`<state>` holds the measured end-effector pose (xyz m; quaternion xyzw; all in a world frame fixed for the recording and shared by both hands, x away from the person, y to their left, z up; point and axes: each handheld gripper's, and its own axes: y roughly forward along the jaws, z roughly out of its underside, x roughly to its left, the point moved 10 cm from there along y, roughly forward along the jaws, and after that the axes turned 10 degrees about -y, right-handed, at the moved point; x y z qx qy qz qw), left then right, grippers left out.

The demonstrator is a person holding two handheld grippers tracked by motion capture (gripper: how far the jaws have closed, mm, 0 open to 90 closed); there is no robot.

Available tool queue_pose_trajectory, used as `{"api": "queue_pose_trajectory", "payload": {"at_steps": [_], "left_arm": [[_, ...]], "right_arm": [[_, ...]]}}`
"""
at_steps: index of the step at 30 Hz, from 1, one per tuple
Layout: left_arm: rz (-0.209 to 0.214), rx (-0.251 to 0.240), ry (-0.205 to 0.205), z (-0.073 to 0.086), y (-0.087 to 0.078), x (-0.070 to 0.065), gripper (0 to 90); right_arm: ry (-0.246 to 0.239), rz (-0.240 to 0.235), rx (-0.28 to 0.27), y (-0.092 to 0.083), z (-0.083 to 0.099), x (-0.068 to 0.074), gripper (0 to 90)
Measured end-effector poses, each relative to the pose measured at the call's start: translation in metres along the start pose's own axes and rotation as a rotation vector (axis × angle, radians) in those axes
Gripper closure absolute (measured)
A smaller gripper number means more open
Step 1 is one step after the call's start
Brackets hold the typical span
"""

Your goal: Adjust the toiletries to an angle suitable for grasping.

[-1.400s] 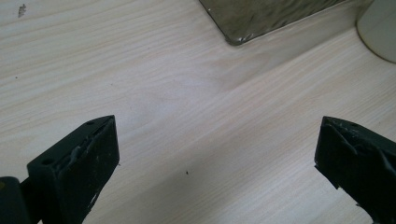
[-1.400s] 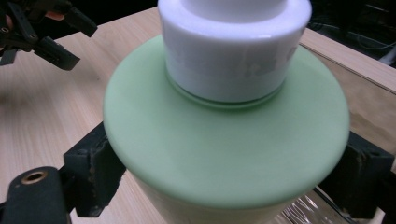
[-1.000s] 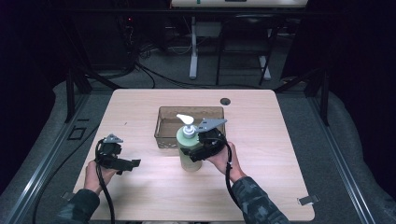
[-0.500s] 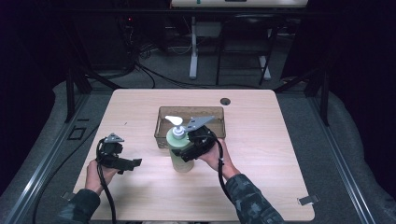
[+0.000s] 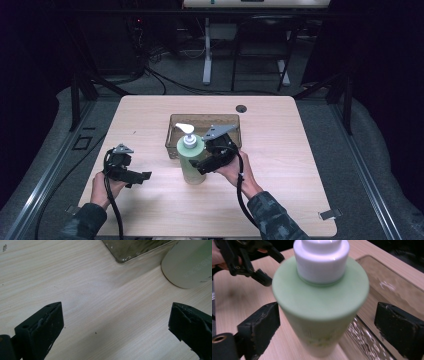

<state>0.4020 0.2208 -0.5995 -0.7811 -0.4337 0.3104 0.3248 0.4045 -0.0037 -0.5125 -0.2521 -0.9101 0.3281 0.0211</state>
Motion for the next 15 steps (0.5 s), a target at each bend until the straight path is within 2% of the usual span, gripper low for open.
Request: {"api": "queue_pose_trajectory", "payload": {"at_steps": [2,6,10,15], "left_arm": [[0.003,0.001,-0.003,0.0,0.0,-0.001,0.0],[0.003,0.003,0.006,-0.001,0.001,-0.002,0.0],[-0.001,0.001,0.011,0.0,0.0,-0.001,0.0],[0.001,0.001,0.009,-0.001,-0.001,-0.001,0.0]], "right_arm": [[0.015,0.013,0.023,-0.002,0.003,0.001,15.1],[0.004,0.016,0.036,0.001,0.004,0.002,22.1],[-0.015,0.007,0.043,0.007,0.003,0.002,23.1],[-0.014,-0.001,0.033,0.013,0.002,0.001,19.1]]}}
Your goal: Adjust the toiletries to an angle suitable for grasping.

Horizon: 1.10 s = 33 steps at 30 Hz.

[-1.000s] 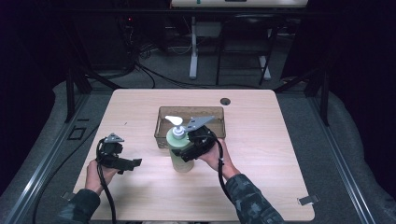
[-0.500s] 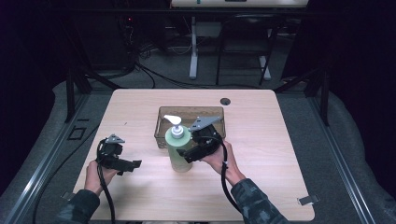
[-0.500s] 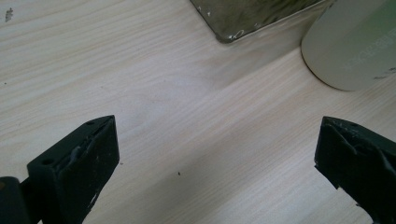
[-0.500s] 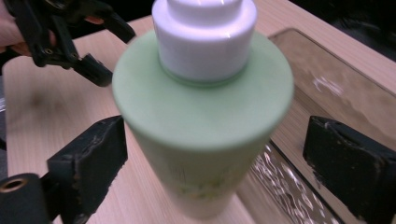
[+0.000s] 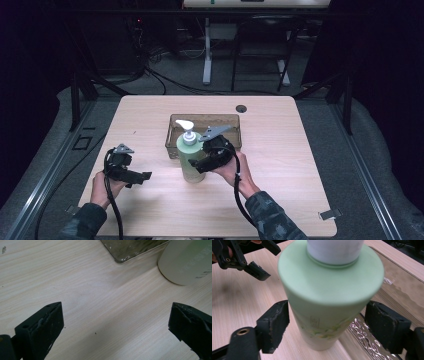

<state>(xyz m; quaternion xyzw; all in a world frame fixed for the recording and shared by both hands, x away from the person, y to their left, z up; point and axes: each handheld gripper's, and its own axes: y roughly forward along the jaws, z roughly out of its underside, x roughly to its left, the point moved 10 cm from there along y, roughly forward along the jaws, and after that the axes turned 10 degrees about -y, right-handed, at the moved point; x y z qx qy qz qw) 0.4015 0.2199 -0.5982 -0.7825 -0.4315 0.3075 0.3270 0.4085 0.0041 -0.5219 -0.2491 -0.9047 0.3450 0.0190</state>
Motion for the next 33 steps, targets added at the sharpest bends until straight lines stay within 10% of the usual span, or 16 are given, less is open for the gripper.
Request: {"api": "queue_pose_trajectory", "payload": {"at_steps": [18,25,33], "left_arm": [[0.017,-0.012,0.029,-0.003,-0.002,-0.002,0.0],[0.047,-0.048,0.053,-0.01,-0.009,-0.01,0.0],[0.087,-0.044,0.106,-0.017,-0.014,-0.019,0.0]], "right_arm": [[-0.006,-0.034,-0.028,0.02,-0.002,-0.004,19.0],[-0.001,-0.027,0.007,-0.009,0.015,-0.004,13.4],[0.097,0.041,0.081,-0.063,0.082,-0.022,7.3]]}}
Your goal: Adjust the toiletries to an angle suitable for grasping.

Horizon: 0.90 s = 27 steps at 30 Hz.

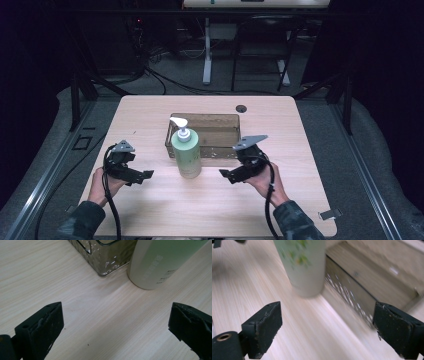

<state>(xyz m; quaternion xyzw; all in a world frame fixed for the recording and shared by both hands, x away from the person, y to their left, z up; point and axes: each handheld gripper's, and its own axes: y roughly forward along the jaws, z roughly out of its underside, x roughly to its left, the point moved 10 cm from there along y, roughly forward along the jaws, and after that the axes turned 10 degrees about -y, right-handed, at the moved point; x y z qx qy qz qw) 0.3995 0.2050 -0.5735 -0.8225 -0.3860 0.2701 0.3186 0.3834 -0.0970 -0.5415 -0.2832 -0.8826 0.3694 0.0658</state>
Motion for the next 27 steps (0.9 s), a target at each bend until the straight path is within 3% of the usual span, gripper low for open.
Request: {"api": "queue_pose_trajectory", "payload": {"at_steps": [7,10,22,27], "left_arm": [[0.062,0.001,0.057,-0.015,0.001,-0.012,0.0],[0.078,-0.001,0.086,-0.026,-0.002,-0.017,0.0],[0.104,0.029,0.183,-0.068,-0.016,-0.035,0.0],[0.109,0.04,0.219,-0.079,-0.017,-0.039,0.0]], "right_arm": [[0.049,0.074,0.076,-0.029,0.058,-0.022,3.6],[0.082,0.096,0.088,-0.039,0.074,-0.031,2.6],[0.148,0.124,0.106,-0.055,0.113,-0.053,0.0],[0.187,0.136,0.12,-0.058,0.123,-0.061,0.0]]}}
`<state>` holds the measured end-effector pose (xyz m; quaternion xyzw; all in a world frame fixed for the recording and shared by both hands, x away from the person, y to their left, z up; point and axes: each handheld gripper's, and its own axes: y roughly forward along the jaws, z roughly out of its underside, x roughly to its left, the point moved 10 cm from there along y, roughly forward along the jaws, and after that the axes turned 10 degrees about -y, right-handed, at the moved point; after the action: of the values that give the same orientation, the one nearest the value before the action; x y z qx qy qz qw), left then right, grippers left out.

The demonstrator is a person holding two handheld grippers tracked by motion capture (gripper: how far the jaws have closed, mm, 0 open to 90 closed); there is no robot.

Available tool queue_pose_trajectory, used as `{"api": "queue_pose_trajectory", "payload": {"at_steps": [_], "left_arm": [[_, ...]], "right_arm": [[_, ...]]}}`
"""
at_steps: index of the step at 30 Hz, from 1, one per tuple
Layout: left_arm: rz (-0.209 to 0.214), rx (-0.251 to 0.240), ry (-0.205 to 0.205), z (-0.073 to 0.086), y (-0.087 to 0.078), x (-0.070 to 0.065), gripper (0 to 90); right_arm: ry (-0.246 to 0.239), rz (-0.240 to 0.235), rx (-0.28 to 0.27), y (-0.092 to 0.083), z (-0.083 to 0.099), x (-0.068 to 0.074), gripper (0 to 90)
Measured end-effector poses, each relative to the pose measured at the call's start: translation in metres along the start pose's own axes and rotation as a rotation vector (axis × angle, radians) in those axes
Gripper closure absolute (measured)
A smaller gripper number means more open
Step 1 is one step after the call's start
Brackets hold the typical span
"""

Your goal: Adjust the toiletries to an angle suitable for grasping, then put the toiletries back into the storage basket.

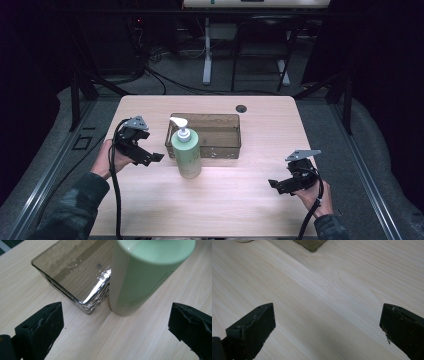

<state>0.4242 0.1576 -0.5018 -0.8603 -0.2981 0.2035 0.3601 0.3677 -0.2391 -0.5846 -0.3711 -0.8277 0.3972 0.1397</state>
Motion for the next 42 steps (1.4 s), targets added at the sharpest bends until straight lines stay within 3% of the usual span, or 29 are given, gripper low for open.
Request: {"api": "queue_pose_trajectory", "payload": {"at_steps": [18,29,36,39,40,42], "left_arm": [[0.007,-0.005,0.113,-0.052,-0.013,-0.014,0.0],[0.03,0.015,0.224,-0.086,-0.015,-0.03,0.4],[0.055,0.026,0.26,-0.098,-0.011,-0.04,10.9],[0.078,0.03,0.275,-0.101,-0.009,-0.046,21.8],[0.069,0.032,0.28,-0.102,-0.008,-0.046,26.2],[0.08,0.042,0.292,-0.102,-0.007,-0.049,28.7]], "right_arm": [[0.0,-0.037,0.041,0.004,0.005,0.002,0.9],[0.001,-0.049,0.04,0.005,0.002,0.003,1.6],[0.007,-0.058,0.038,0.004,0.004,0.002,1.8],[0.007,-0.058,0.036,0.004,0.004,0.001,1.9],[0.007,-0.06,0.035,0.003,0.004,0.001,2.0],[0.007,-0.059,0.037,0.003,0.004,0.001,2.3]]}}
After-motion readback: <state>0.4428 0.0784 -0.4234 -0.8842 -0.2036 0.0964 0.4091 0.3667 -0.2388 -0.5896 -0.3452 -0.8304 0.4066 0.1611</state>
